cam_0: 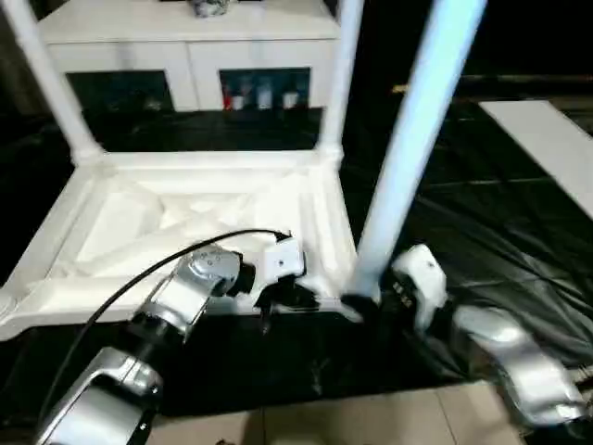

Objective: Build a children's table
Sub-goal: Rotate leg to tighten

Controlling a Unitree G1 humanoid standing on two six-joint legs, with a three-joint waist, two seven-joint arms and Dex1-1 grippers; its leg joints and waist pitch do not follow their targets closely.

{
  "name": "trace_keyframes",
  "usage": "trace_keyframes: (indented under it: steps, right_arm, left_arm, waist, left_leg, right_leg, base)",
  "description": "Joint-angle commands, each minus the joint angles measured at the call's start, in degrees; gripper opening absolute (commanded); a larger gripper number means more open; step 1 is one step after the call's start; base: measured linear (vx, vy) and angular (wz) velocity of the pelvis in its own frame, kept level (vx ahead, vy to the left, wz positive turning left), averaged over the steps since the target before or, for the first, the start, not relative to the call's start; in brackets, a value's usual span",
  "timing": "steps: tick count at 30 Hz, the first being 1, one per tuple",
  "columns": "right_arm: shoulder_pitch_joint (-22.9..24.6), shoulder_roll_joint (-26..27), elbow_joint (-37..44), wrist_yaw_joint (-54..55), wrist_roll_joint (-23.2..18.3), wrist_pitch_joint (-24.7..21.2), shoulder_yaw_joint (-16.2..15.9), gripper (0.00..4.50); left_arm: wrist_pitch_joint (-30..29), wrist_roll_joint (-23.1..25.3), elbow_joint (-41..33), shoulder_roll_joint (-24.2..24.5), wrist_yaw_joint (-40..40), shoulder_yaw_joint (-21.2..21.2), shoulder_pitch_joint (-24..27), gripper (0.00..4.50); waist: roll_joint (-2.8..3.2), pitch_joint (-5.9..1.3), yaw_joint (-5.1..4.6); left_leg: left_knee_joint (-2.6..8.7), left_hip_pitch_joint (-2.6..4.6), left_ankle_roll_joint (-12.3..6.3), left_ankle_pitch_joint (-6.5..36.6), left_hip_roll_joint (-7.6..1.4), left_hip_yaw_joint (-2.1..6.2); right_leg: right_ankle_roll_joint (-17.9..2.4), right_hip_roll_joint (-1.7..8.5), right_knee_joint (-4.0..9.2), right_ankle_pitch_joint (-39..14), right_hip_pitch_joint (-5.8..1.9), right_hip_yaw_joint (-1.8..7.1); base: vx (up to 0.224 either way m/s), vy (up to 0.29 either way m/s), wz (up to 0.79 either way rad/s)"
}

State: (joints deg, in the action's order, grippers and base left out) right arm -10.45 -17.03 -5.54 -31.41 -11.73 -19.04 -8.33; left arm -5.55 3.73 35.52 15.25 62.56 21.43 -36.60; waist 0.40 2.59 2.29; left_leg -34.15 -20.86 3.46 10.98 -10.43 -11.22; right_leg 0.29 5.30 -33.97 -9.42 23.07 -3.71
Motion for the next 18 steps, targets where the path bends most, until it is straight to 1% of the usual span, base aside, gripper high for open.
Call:
trace_keyframes:
  steps: [1, 2, 3, 4, 5, 6, 7, 8, 9, 10, 11, 12, 13, 14, 15, 16, 17, 18]
  right_arm:
    - [-3.31, 6.93, -9.05, 15.53, 4.19, 0.14, 1.83, 2.64]
    - [-3.52, 7.21, -9.36, 15.91, 4.32, 0.23, 1.79, 2.64]
    - [-5.74, 9.55, -12.46, 19.22, 5.83, 1.58, 1.08, 2.64]
    - [-6.45, 10.19, -13.42, 20.15, 6.37, 2.14, 0.81, 2.64]
    - [-6.45, 10.19, -13.42, 20.15, 6.37, 2.14, 0.81, 2.64]
    - [-8.13, 12.09, -15.51, 22.73, 6.43, 2.98, 1.45, 2.63]
    - [-9.18, 13.34, -16.82, 24.40, 6.38, 3.47, 1.98, 2.63]
    - [-11.81, 16.32, -20.11, 28.30, 6.66, 5.01, 2.95, 2.63]
    - [-11.81, 16.32, -20.11, 28.30, 6.66, 5.01, 2.95, 2.63]
    - [-12.69, 17.32, -21.48, 29.66, 7.17, 5.88, 3.25, 2.63]
    - [-13.64, 18.88, -22.41, 29.78, 8.05, 7.86, 2.61, 2.63]
    - [-13.64, 18.88, -22.41, 29.78, 8.05, 7.86, 2.61, 2.63]
    - [-13.58, 19.48, -22.06, 28.95, 8.48, 9.58, 1.96, 2.63]
    - [-13.32, 19.63, -21.67, 27.75, 7.82, 10.21, 1.97, 2.63]
    - [-12.84, 19.54, -20.94, 26.70, 7.36, 10.83, 1.89, 2.63]
    - [-12.73, 19.50, -20.79, 26.50, 7.29, 11.02, 1.88, 2.98]
    - [-11.95, 19.09, -19.64, 25.68, 7.21, 12.24, 1.80, 3.19]
    - [-11.32, 18.64, -18.47, 25.47, 7.38, 12.60, 1.72, 3.33]
  left_arm:
    - [-2.55, 3.54, 6.08, -4.55, -12.30, 0.20, -3.28, 0.00]
    - [-2.71, 3.59, 6.31, -4.79, -12.88, 0.10, -3.44, 0.00]
    - [-4.02, 3.78, 8.33, -7.13, -18.10, -0.96, -4.78, 0.00]
    - [-4.42, 3.75, 8.85, -7.87, -19.61, -1.32, -5.13, 0.00]
    - [-4.42, 3.75, 8.85, -7.87, -19.61, -1.32, -5.13, 0.00]
    - [-4.36, 4.23, 9.97, -9.06, -22.69, -1.57, -5.87, 0.00]
    - [-4.15, 4.57, 10.72, -9.79, -24.79, -1.76, -6.36, 0.00]
    - [-2.49, 4.83, 13.13, -11.93, -30.76, -3.06, -7.77, 0.00]
    - [-2.49, 4.83, 13.13, -11.93, -30.76, -3.06, -7.77, 0.00]
    - [-1.58, 5.02, 14.50, -12.75, -32.48, -3.58, -8.43, 0.00]
    - [1.21, 5.56, 15.78, -13.68, -33.28, -3.51, -9.31, 0.00]
    - [1.21, 5.56, 15.78, -13.68, -33.28, -3.51, -9.31, 0.00]
    - [2.47, 6.06, 16.27, -13.86, -33.13, -3.10, -9.69, 0.00]
    - [2.84, 6.38, 16.25, -13.67, -32.97, -2.77, -9.69, 0.00]
    - [2.98, 6.50, 16.13, -13.37, -32.36, -2.52, -9.50, 0.00]
    - [3.01, 6.50, 16.12, -13.29, -32.18, -2.47, -9.45, 0.00]
    - [3.81, 6.42, 16.19, -12.77, -31.15, -2.17, -9.13, 0.00]
    - [4.16, 6.37, 16.10, -12.41, -30.60, -2.07, -8.87, 0.00]
  waist:
    - [-0.38, -2.54, -0.60]
    - [-0.21, -2.57, -1.09]
    - [-0.39, -2.54, -1.31]
    - [-0.09, -2.57, -1.47]
    - [-0.03, -2.69, -1.63]
    - [-0.02, -2.74, -1.86]
    - [0.00, -2.82, -2.02]
    - [-0.26, -2.99, -2.44]
    - [-0.19, -3.02, -2.42]
    - [-0.30, -3.00, -2.31]
    - [-0.53, -3.01, -2.32]
    - [-0.46, -3.11, -2.22]
    - [-0.51, -3.22, -2.04]
    - [-0.58, -3.28, -1.86]
    - [-0.60, -3.32, -1.79]
    - [-0.61, -3.33, -1.60]
    - [-0.48, -3.36, -1.44]
    - [-0.73, -3.23, -1.35]
  left_leg:
    - [4.71, 0.74, 0.64, 20.88, -2.18, 1.72]
    - [4.60, 1.25, 1.66, 23.68, -2.10, 2.15]
    - [4.57, 1.12, 1.84, 24.12, -2.04, 2.35]
    - [4.79, 1.00, 1.62, 24.52, -2.08, 2.59]
    - [5.01, 0.84, 1.10, 24.40, -2.17, 2.66]
    - [5.15, 0.59, 0.80, 24.32, -2.24, 2.63]
    - [5.18, 0.72, 0.72, 24.71, -2.23, 2.62]
    - [5.02, 0.81, 0.56, 24.50, -2.02, 2.55]
    - [4.96, 0.87, 0.34, 24.26, -1.96, 2.47]
    - [4.92, 0.82, -0.36, 23.50, -1.89, 2.30]
    - [4.97, 0.48, -0.97, 22.39, -1.92, 2.27]
    - [5.03, 0.30, -1.23, 21.62, -1.94, 2.29]
    - [5.02, 0.25, -1.68, 20.16, -2.03, 2.12]
    - [4.96, 0.33, -2.10, 18.98, -2.13, 1.96]
    - [4.94, 0.25, -2.44, 18.30, -2.11, 1.87]
    - [4.82, 0.22, -2.99, 17.22, -2.15, 1.72]
    - [4.73, 0.34, -3.28, 16.64, -2.17, 1.60]
    - [4.66, 0.32, -3.50, 17.06, -2.09, 1.43]
  right_leg:
    - [-7.36, 3.26, 5.97, -31.76, -1.36, 1.99]
    - [-6.13, 3.41, 6.45, -35.79, -1.01, 1.55]
    - [-5.29, 3.40, 6.56, -36.90, -1.23, 1.30]
    - [-4.68, 3.46, 6.87, -36.87, -1.58, 1.07]
    - [-4.76, 3.36, 6.99, -34.62, -1.83, 0.97]
    - [-5.17, 3.41, 6.97, -33.35, -1.81, 1.09]
    - [-5.86, 3.23, 6.83, -31.37, -1.65, 1.15]
    - [-6.78, 3.15, 6.70, -29.75, -1.51, 1.29]
    - [-7.28, 3.19, 6.67, -29.12, -1.44, 1.37]
    - [-7.77, 3.21, 6.71, -28.18, -1.50, 1.45]
    - [-8.05, 3.24, 6.60, -27.18, -1.71, 1.56]
    - [-8.07, 3.29, 6.52, -26.39, -1.91, 1.60]
    - [-8.41, 3.33, 6.27, -24.31, -1.96, 1.80]
    - [-9.24, 3.34, 5.97, -22.10, -2.00, 1.99]
    - [-9.60, 3.35, 5.87, -21.08, -2.08, 2.03]
    - [-10.22, 3.40, 5.68, -19.78, -2.10, 2.14]
    - [-10.80, 3.37, 5.56, -19.11, -2.02, 2.19]
    - [-10.80, 3.26, 5.64, -19.76, -1.88, 2.26]
  base:
    - [-0.063, 0.003, -0.04]
    - [-0.063, 0.003, -0.04]
    - [-0.063, 0.019, -0.08]
    - [0.000, 0.000, 0.00]
    - [0.000, 0.000, 0.00]
    - [0.000, 0.000, 0.00]
    - [0.000, 0.000, 0.00]
    - [0.000, 0.000, 0.00]
    - [0.000, 0.000, 0.00]
    - [0.000, 0.000, 0.00]
    - [0.000, 0.000, 0.00]
    - [0.000, 0.000, 0.00]
    - [0.000, 0.000, 0.00]
    - [0.000, 0.000, 0.00]
    - [0.000, 0.000, 0.00]
    - [0.000, 0.000, 0.00]
    - [0.000, 0.000, 0.00]
    - [0.000, 0.000, 0.00]
